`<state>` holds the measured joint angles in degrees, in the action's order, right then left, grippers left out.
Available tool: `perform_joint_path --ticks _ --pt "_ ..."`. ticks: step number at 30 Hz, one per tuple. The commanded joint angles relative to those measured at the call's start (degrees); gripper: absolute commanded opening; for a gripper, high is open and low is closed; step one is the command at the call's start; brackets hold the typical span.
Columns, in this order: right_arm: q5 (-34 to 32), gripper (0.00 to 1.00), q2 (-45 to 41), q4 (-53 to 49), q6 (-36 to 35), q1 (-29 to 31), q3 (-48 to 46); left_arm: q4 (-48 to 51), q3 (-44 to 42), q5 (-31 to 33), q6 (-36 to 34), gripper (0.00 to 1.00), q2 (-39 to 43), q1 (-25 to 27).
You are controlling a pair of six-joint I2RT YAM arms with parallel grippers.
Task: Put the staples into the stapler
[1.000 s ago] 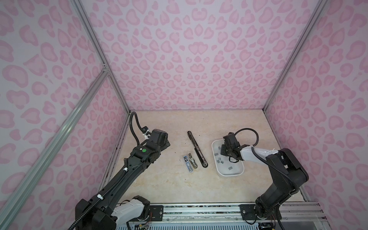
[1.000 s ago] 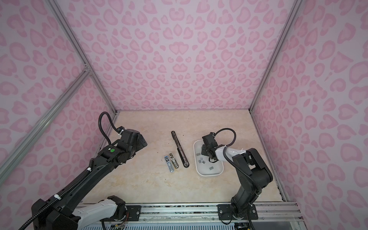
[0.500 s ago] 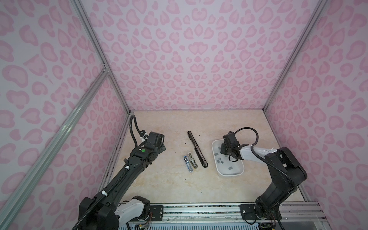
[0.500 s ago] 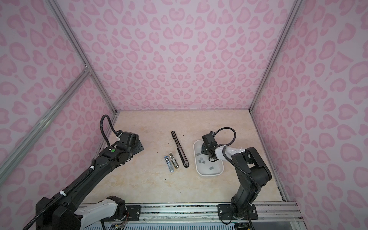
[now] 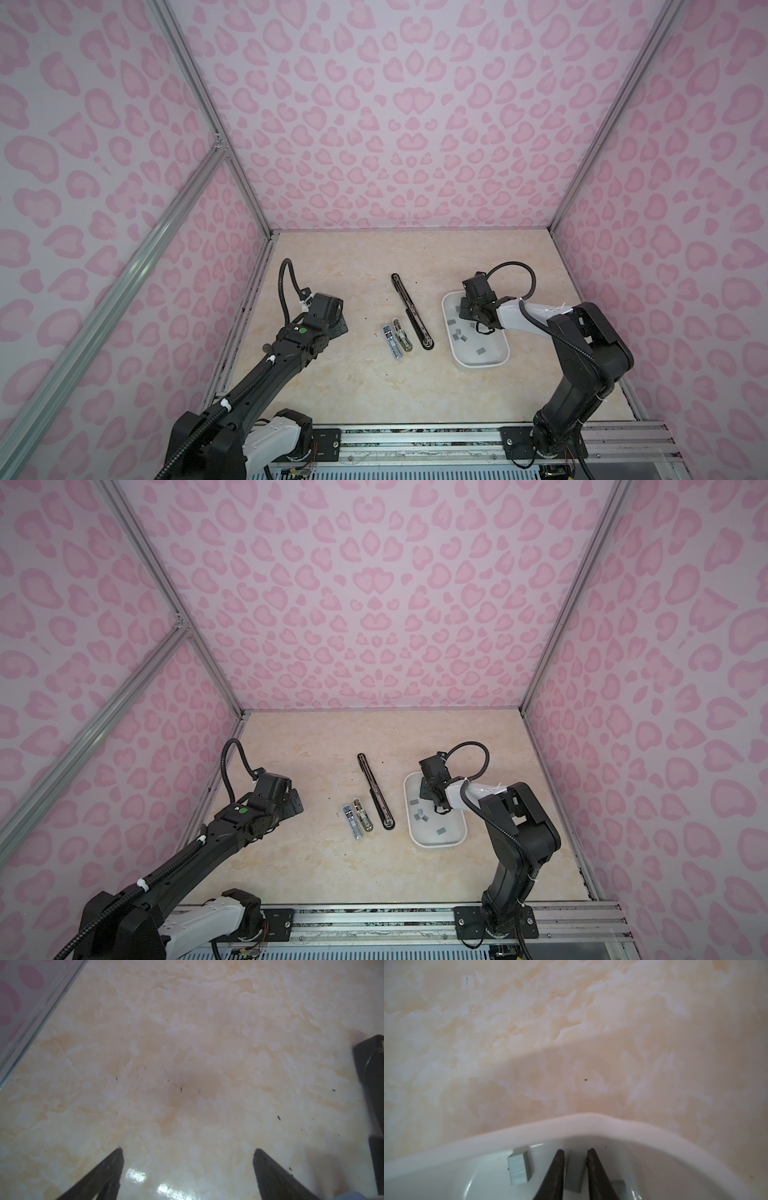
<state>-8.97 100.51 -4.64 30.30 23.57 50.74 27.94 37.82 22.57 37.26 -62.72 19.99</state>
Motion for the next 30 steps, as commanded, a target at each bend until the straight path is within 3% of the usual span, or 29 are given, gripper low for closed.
perform_joint_path --ticks 1,14,25,30 --pt "-0.3 0.22 1.2 -4.1 -0.6 0.3 0.3 -4.2 -2.2 0.7 -1.4 0.98 1.7 0.0" --pt "-2.5 0.19 3.2 -6.4 -1.4 2.1 2.4 -7.4 -8.7 0.8 -1.6 0.97 10.5 0.0" --pt "-3.1 0.29 0.9 -6.0 -1.9 2.6 0.5 -7.9 -8.8 0.5 -1.7 0.97 10.3 0.0" --pt "-2.9 0.23 0.9 -5.8 -1.8 2.7 0.3 -7.8 -8.7 0.4 -1.7 0.97 10.6 0.0"
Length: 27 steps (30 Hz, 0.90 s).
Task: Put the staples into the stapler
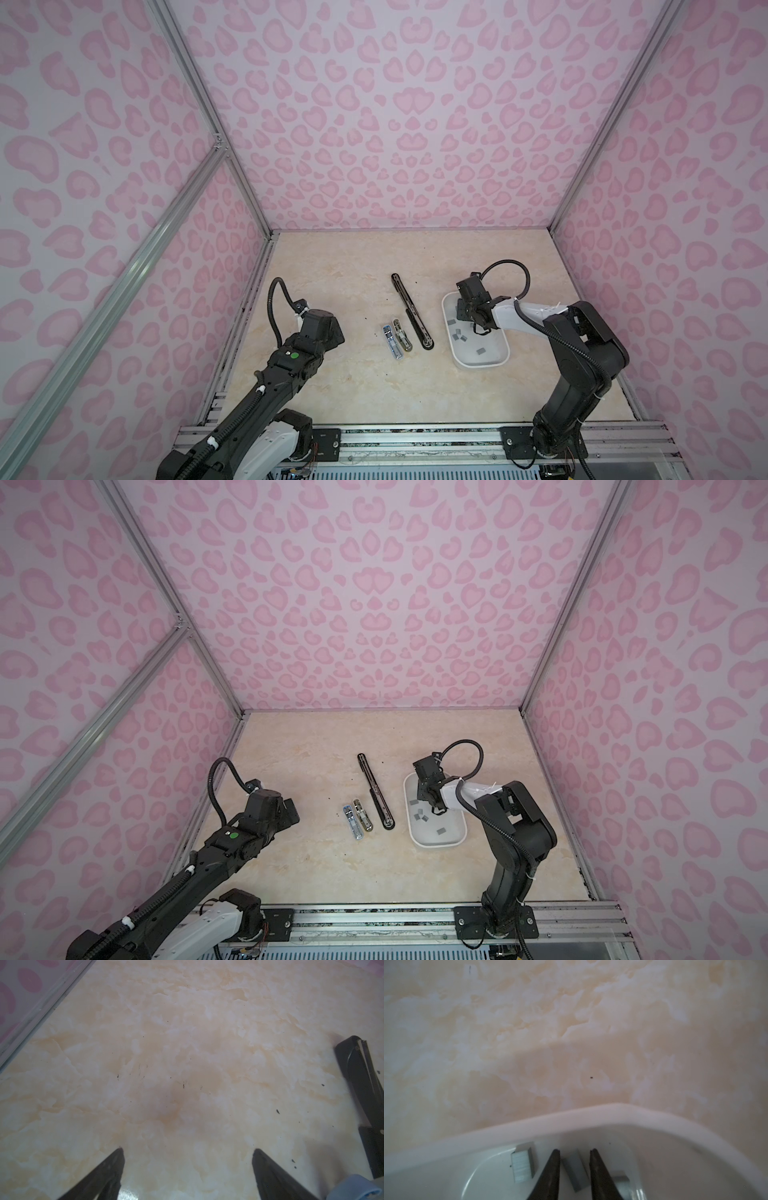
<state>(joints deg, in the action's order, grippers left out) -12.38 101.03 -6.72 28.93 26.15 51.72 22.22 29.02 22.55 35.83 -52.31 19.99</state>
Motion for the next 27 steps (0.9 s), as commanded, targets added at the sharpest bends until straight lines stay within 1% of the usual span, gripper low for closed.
perform_joint_path --ticks 1,6,16,24,27 --pt "0.7 0.23 0.5 -3.6 -0.4 0.1 -0.8 -2.1 -0.1 0.5 -0.2 0.97 0.3 0.0" --pt "0.7 0.2 0.7 -3.2 -0.2 0.0 -1.0 -2.1 -0.2 0.5 -0.2 0.97 0.6 0.0" --pt "0.9 0.21 1.7 -3.3 -0.2 -0.1 -0.6 -2.0 -0.2 0.3 -0.2 0.97 0.6 0.0" --pt "1.1 0.16 1.4 -3.1 -0.2 0.0 -0.9 -2.1 -0.4 0.2 -0.2 0.97 1.0 0.0" --pt "1.1 0.15 1.1 -3.0 0.0 -0.1 -0.9 -1.7 -0.4 0.0 -0.2 0.97 1.4 0.0"
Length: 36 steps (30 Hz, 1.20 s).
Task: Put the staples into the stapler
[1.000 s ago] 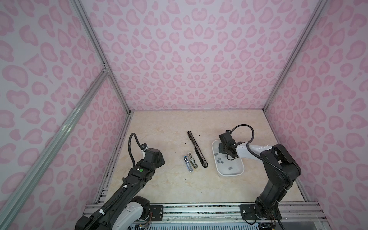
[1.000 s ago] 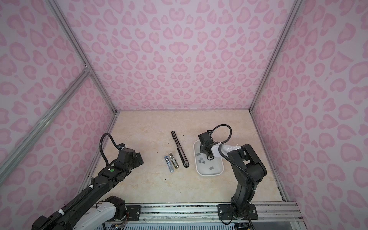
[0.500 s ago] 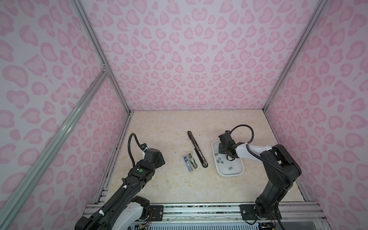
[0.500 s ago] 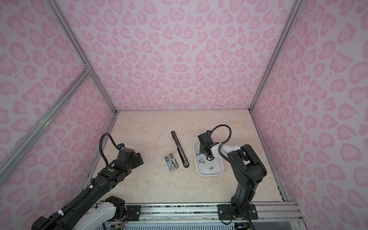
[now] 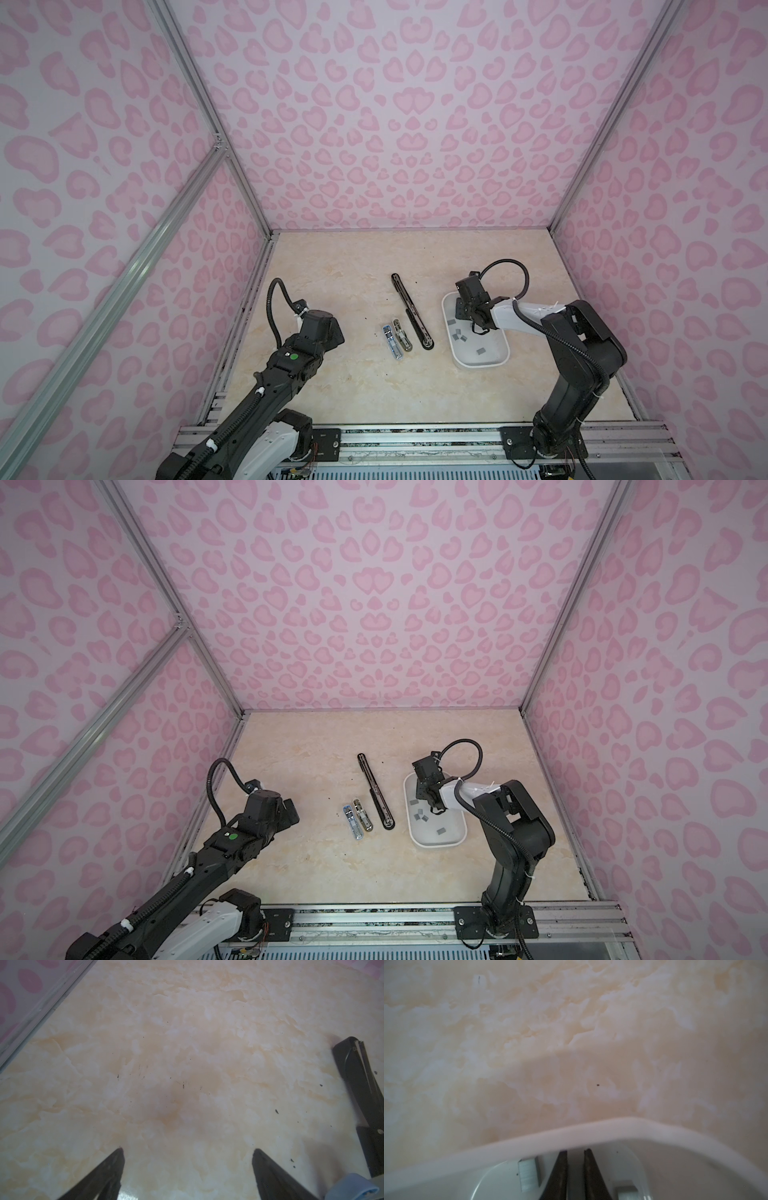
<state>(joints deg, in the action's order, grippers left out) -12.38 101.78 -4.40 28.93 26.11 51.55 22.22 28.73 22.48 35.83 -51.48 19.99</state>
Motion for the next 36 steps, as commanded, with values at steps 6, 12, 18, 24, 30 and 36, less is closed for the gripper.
perform_joint_path --ticks 6,12,18,24,30,36 --pt "0.4 0.15 -1.7 -5.6 0.0 0.0 -1.2 2.8 1.1 -4.1 -0.7 0.97 1.8 0.0" --pt "0.1 0.14 -6.6 -5.1 -0.3 0.1 -2.3 6.7 -1.6 -8.1 -0.3 0.98 2.0 0.1" --pt "0.0 0.15 -13.1 -2.0 -2.3 1.3 -5.7 4.4 -3.8 -11.3 -0.8 0.93 5.1 1.1" --pt "-2.7 0.14 -22.5 0.9 -5.0 6.1 -9.1 4.1 -6.6 -11.8 -0.2 0.98 13.9 3.1" --pt "-3.4 0.14 -29.8 9.7 -8.8 15.2 -13.2 4.1 -9.6 -13.7 0.9 0.98 23.4 3.4" --pt "-5.9 0.14 -32.0 20.9 -10.5 24.9 -18.6 4.4 -11.7 -18.5 1.9 0.98 30.3 3.5"
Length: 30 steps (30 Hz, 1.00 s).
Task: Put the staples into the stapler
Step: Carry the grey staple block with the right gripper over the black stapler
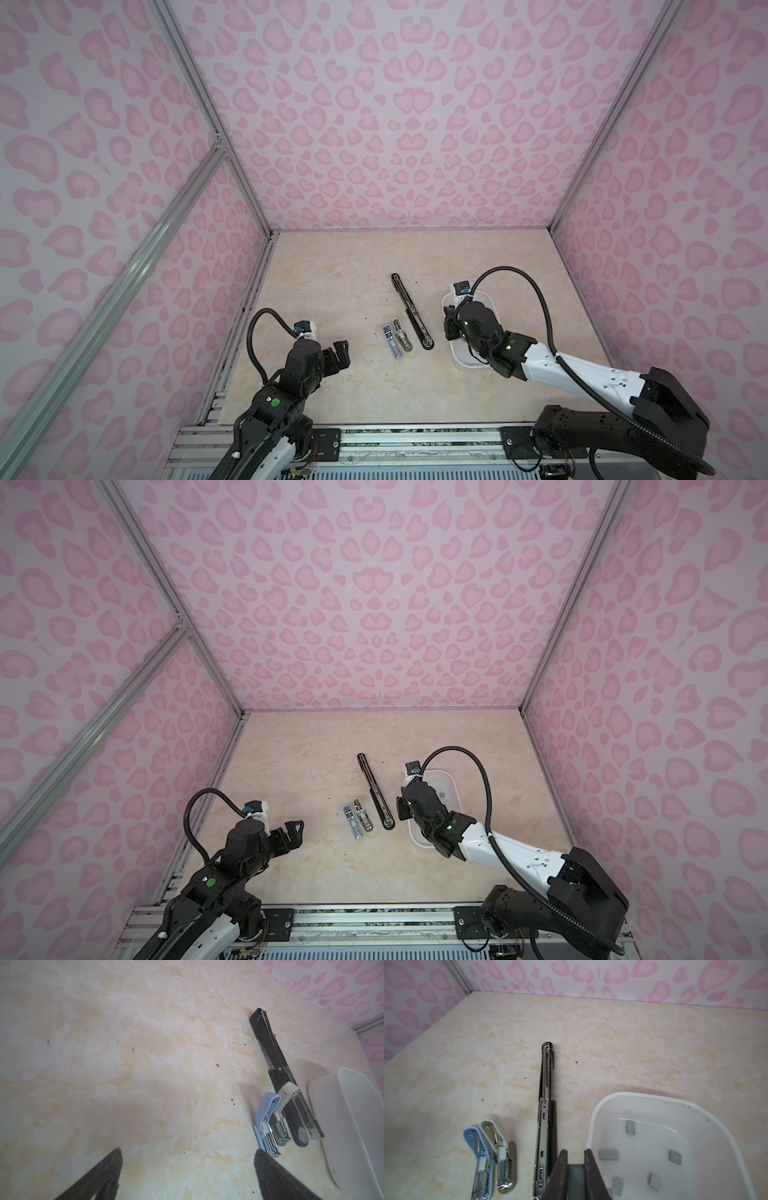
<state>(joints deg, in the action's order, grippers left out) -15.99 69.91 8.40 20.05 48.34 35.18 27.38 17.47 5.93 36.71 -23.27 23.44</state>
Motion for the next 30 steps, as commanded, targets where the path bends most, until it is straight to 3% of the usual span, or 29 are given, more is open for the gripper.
perform_joint_path --ticks 1,9,16,30 --pt "-2.5 0.14 0.2 9.9 -1.8 3.5 -3.2 -0.3 -0.5 -0.9 1.4 0.97 3.0 0.0" --pt "0.2 0.13 5.2 17.7 -0.8 4.7 -5.7 0.7 -1.3 1.9 2.6 0.97 6.9 0.0" --pt "1.0 0.13 10.5 21.8 0.0 6.6 -5.7 0.1 -1.5 0.4 2.2 0.97 6.2 0.0" --pt "-0.5 0.13 18.8 21.3 0.7 6.7 -2.3 -0.6 -1.6 0.2 2.0 0.97 6.1 0.1"
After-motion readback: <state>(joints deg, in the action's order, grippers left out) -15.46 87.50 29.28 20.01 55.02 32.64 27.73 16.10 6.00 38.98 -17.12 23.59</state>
